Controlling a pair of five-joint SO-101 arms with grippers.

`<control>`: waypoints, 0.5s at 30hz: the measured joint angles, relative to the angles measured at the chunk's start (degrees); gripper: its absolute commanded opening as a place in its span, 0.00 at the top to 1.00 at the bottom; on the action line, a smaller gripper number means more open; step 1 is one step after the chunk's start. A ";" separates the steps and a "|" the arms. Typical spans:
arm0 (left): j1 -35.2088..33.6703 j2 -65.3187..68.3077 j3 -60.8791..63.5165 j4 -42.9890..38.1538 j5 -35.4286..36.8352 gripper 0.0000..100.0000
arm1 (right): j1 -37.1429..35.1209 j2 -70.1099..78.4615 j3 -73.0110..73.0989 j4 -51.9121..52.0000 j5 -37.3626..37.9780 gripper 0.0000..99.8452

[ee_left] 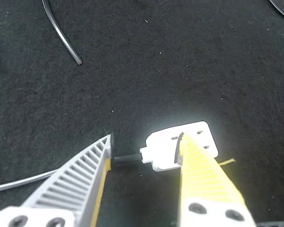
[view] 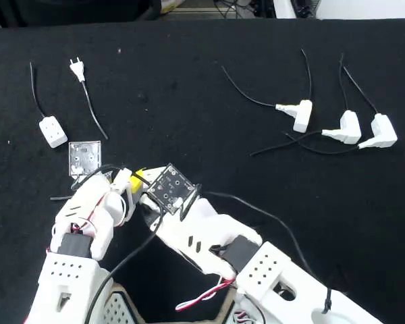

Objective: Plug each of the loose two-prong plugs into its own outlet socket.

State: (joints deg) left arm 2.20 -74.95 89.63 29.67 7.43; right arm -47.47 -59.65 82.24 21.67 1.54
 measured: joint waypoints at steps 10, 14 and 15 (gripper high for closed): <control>0.00 -0.09 0.00 0.00 0.00 0.76 | 0.18 0.00 0.00 0.00 -2.37 0.99; 0.00 -0.09 0.00 0.00 0.00 0.76 | 0.18 0.00 0.00 0.00 -2.37 0.99; 0.00 -0.09 0.00 0.00 0.00 0.76 | 0.18 0.00 0.00 0.00 -2.37 0.99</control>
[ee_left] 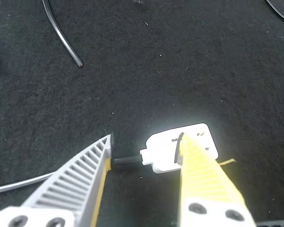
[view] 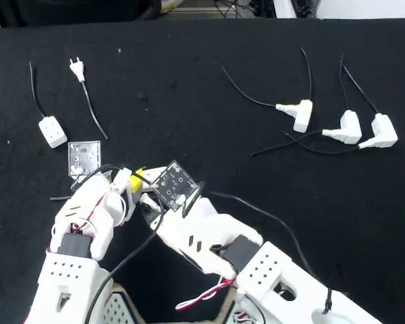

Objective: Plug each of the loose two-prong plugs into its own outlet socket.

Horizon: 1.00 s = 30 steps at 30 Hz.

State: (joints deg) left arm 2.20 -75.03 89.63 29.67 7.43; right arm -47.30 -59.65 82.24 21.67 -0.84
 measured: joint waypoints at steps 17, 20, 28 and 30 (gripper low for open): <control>0.00 0.00 0.00 0.00 0.00 0.76 | 0.00 0.00 0.00 0.00 -1.76 0.99; -0.09 0.00 0.00 0.00 0.00 0.76 | 0.26 0.00 0.00 0.26 -0.26 0.99; -6.95 0.09 0.00 0.00 -0.18 0.77 | 9.76 4.84 -9.32 13.01 1.58 0.99; -8.00 0.09 0.00 0.00 -0.26 0.77 | 10.02 8.62 -12.66 15.12 1.58 0.99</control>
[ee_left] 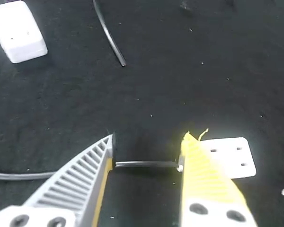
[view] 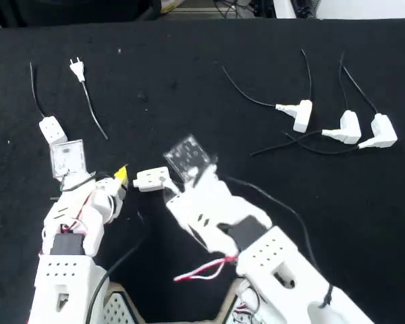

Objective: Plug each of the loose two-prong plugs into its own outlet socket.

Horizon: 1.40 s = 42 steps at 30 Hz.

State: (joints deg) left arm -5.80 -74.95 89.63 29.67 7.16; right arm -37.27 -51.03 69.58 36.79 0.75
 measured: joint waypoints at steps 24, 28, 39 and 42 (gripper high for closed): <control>-0.44 0.00 0.00 0.00 0.00 0.77 | 0.53 43.96 -47.65 33.23 0.18 0.99; -0.44 0.00 0.53 0.00 0.00 0.77 | 2.99 45.98 -49.58 37.54 0.18 0.99; -0.44 0.00 0.97 0.00 0.00 0.77 | 11.96 44.57 -36.04 29.45 8.35 0.99; -0.44 0.00 0.97 0.00 0.00 0.77 | 15.21 40.62 -28.13 20.66 12.48 0.99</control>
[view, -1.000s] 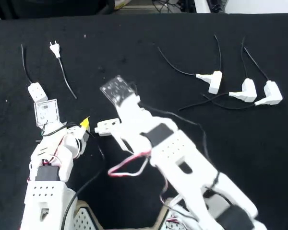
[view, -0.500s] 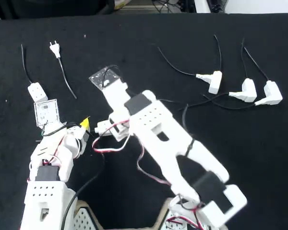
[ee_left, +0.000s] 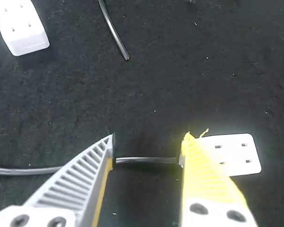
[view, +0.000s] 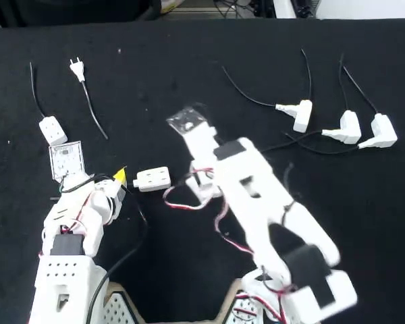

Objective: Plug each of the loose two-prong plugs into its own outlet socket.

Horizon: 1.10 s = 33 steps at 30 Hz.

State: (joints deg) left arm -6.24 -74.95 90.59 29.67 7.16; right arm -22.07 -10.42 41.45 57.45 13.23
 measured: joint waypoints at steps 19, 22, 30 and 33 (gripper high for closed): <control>0.00 0.00 0.00 0.00 0.00 0.77 | 2.02 -17.23 24.00 -6.24 10.99 0.91; 0.00 0.00 0.00 0.00 0.00 0.77 | 2.02 -17.23 24.00 -6.24 11.08 0.92; 0.00 0.00 0.00 0.00 0.00 0.77 | 2.02 -17.23 27.08 -10.37 11.16 0.92; 0.00 0.00 0.00 0.00 0.00 0.77 | 2.20 -17.23 27.08 -12.31 11.16 0.92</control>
State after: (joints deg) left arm -6.24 -74.95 90.59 29.67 7.16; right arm -19.87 -27.65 68.53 45.14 24.40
